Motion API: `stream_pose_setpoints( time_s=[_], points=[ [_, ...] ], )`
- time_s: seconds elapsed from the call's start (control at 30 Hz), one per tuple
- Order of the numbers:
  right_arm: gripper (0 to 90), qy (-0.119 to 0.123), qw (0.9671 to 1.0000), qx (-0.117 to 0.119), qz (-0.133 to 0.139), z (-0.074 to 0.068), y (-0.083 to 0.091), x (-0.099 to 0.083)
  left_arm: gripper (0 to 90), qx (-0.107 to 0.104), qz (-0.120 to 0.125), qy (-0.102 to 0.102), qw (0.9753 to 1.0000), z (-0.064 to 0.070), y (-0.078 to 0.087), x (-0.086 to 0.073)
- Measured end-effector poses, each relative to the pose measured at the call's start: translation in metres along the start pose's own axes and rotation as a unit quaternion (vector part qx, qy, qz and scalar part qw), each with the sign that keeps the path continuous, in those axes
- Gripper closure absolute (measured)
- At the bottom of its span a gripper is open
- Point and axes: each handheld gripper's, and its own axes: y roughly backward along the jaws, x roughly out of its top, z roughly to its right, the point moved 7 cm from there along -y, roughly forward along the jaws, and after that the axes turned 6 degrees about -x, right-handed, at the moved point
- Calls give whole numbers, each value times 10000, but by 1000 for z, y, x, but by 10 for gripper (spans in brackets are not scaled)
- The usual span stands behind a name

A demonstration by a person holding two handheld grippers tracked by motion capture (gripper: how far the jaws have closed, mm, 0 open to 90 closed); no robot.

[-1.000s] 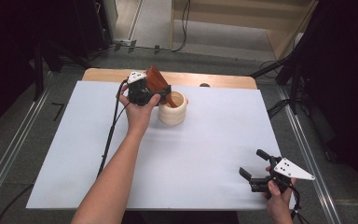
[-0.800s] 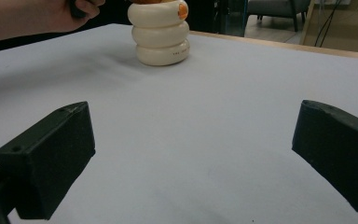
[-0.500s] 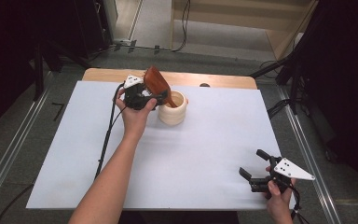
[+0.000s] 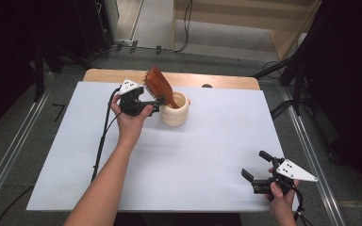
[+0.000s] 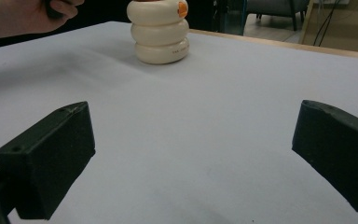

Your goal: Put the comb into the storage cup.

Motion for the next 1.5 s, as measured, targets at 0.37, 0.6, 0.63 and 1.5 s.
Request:
stream_pose_setpoints(
  time_s=[0.37, 0.6, 0.63, 1.5],
  points=[
    [0, 11, 10000, -19, -27, 0, 0, 0, 0, -44, 19, -4, 10000, 0, 15, -10],
    [0, 14, 10000, -28, -37, -1, -1, 0, 0, -114, 58, -58, 9999, 4, 28, -16],
    [0, 19, 10000, -33, -38, -1, -1, 0, 0, -102, 42, -75, 9999, 5, 29, -17],
    [0, 49, 9999, -84, -70, -1, -2, -1, 0, -142, 81, -493, 9986, 9, 94, -35]
  ],
)
